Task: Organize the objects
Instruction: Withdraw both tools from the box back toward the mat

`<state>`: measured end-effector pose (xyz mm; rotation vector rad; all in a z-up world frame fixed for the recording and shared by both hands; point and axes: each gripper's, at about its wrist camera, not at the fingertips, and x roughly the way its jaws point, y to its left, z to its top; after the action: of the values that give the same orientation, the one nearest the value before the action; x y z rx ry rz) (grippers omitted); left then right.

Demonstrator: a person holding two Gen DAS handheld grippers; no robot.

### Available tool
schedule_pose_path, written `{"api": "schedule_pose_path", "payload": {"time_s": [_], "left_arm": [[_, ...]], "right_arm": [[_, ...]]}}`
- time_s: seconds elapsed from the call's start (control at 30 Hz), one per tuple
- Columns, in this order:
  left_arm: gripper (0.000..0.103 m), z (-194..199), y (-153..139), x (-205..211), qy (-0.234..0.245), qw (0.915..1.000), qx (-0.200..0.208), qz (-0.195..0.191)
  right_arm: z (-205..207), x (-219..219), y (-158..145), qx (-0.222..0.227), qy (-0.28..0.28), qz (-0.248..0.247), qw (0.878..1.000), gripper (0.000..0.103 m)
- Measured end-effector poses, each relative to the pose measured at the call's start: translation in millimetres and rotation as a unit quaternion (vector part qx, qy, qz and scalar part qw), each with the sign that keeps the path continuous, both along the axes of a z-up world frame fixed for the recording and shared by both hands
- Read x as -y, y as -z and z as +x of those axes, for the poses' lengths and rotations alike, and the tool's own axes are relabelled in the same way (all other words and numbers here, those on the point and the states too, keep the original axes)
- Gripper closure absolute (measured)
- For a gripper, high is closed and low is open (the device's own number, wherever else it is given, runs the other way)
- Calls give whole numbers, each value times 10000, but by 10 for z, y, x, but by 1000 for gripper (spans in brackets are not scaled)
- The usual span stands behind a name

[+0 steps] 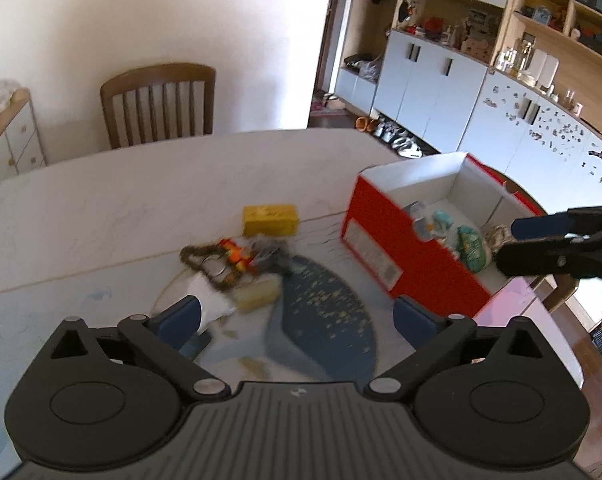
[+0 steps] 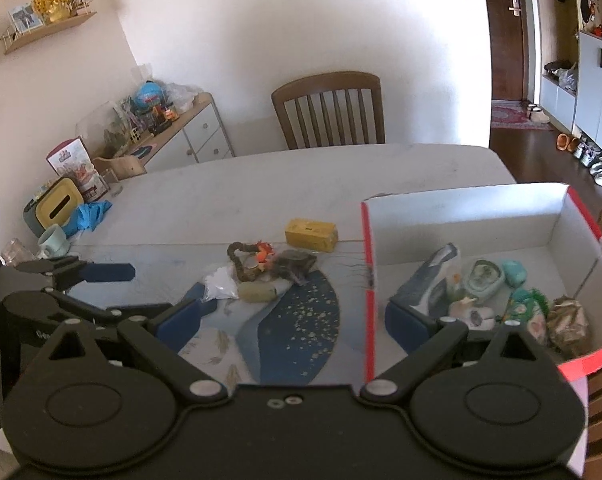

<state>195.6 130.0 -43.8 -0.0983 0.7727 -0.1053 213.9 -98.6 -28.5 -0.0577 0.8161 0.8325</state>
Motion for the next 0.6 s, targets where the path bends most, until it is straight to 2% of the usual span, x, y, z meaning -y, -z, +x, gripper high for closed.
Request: {"api": "schedule_pose_path", "payload": {"time_s": [0.17,0.37,0.6], "left_arm": [[0,41,189,-213,-147,9998,-4,118],[0,184,414,-466,-180,9998,-40,38],[0,359,629,-557,-72,9995,45,310]], "right_arm": [[52,-303,70,19,-7,-122,9999,5],[166,-668,219,-12,47,-295,9996,5],[344,-1002,439,-105,93,-505,9986,6]]}}
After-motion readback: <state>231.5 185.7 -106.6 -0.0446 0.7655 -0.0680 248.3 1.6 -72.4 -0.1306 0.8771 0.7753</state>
